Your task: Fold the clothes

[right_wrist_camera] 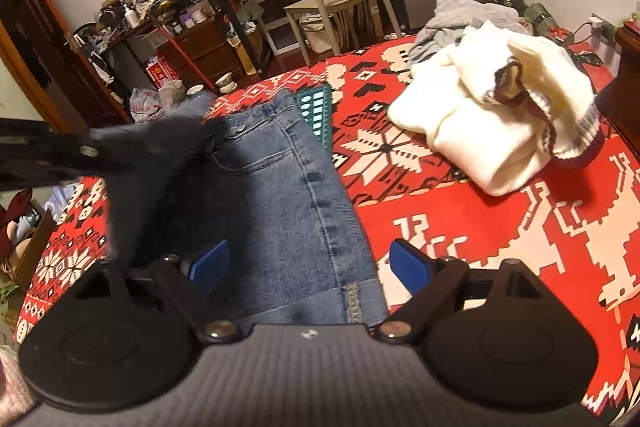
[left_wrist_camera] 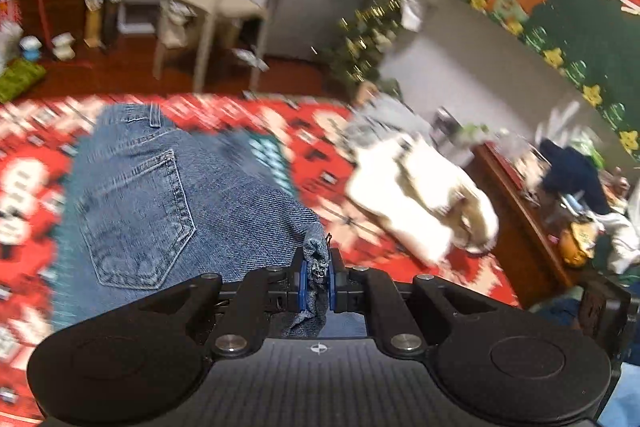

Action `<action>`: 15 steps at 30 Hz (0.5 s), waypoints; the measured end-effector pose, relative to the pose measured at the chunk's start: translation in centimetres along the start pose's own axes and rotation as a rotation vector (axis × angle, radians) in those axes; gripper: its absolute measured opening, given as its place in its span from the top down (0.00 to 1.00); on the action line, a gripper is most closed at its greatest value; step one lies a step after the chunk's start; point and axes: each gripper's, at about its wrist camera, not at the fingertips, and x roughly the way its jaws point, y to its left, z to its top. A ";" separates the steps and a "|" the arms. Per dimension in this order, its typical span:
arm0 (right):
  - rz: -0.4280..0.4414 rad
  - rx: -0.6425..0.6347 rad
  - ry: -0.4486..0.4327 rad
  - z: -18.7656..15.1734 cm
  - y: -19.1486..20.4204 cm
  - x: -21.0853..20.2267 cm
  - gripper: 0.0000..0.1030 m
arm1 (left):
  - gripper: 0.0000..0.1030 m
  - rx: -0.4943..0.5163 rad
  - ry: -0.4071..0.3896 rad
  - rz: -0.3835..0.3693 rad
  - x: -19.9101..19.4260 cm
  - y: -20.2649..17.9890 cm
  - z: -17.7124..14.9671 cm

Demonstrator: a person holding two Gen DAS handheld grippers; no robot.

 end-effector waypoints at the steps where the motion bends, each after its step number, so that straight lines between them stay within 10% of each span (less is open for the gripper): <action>1: -0.002 0.004 -0.001 0.0 -0.1 0.0 0.13 | 0.91 -0.009 0.020 -0.008 0.9 -0.2 -0.2; 7: -0.016 0.026 -0.003 -0.2 -0.8 0.2 0.13 | 0.91 -0.058 0.133 -0.050 5.4 -0.6 -1.6; 15: 0.000 0.099 0.007 -0.7 -2.1 1.2 0.13 | 0.56 -0.259 0.221 -0.128 6.8 3.1 -2.4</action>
